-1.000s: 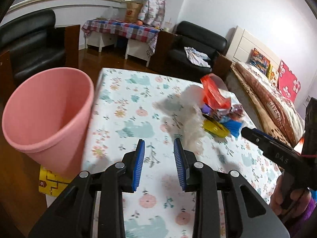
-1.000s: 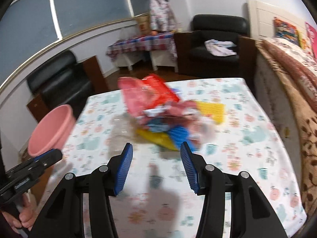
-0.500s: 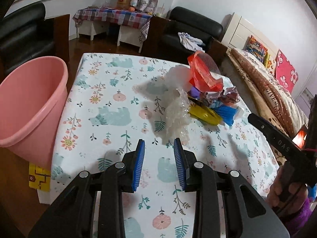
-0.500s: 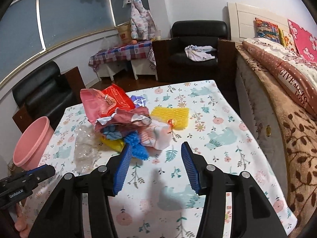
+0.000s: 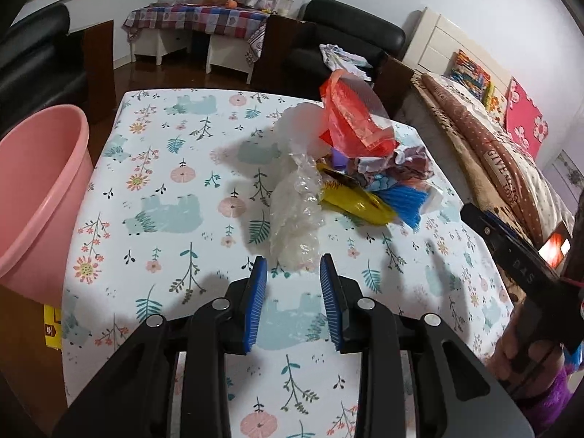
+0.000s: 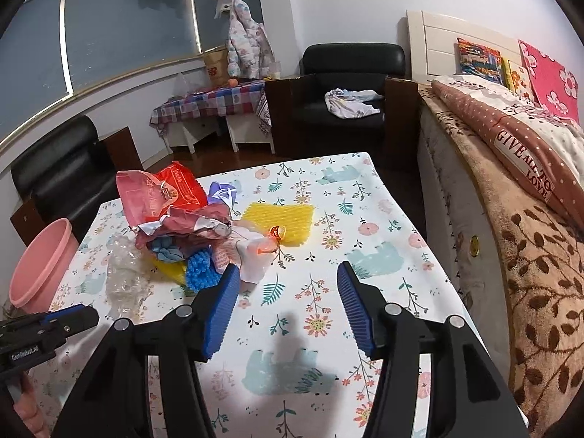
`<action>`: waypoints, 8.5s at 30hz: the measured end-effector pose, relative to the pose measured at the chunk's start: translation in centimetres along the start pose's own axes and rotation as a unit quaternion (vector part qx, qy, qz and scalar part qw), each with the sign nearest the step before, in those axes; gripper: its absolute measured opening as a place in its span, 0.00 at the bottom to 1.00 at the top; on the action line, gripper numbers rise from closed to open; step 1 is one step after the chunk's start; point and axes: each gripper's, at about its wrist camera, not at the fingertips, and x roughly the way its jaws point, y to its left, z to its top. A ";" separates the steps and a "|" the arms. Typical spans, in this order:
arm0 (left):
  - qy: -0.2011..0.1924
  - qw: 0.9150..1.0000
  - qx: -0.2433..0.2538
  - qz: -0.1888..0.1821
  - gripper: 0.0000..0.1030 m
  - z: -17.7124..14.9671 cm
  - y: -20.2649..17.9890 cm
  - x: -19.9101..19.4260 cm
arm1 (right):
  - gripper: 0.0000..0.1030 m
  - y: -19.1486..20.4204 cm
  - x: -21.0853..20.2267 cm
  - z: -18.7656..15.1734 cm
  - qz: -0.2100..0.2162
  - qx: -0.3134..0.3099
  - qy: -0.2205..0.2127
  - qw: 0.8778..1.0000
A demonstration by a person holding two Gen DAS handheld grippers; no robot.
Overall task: Collect trash
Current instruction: 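Move the left tool toward the clear bubble wrap, then close the left tool on the bubble wrap and lift it, then grasp the white-and-pink plastic bag with the right tool while left holds bubble wrap, then carry both held items over the pink bin and open both tools, then move both tools back from the bin to the table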
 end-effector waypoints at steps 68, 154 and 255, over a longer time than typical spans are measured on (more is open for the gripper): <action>-0.020 1.000 0.000 -0.019 0.30 -1.4 -1.2 -3.8 | 0.66 0.7 -5.4 -0.8 0.068 0.012 0.012 0.998; -0.081 0.997 0.014 0.004 0.20 0.1 1.5 -6.7 | 0.49 -1.1 0.1 4.4 0.137 0.045 0.025 0.989; -0.137 0.969 -0.140 0.152 0.32 -1.0 20.3 -14.6 | 0.74 36.0 7.2 2.9 0.449 -0.132 0.180 0.865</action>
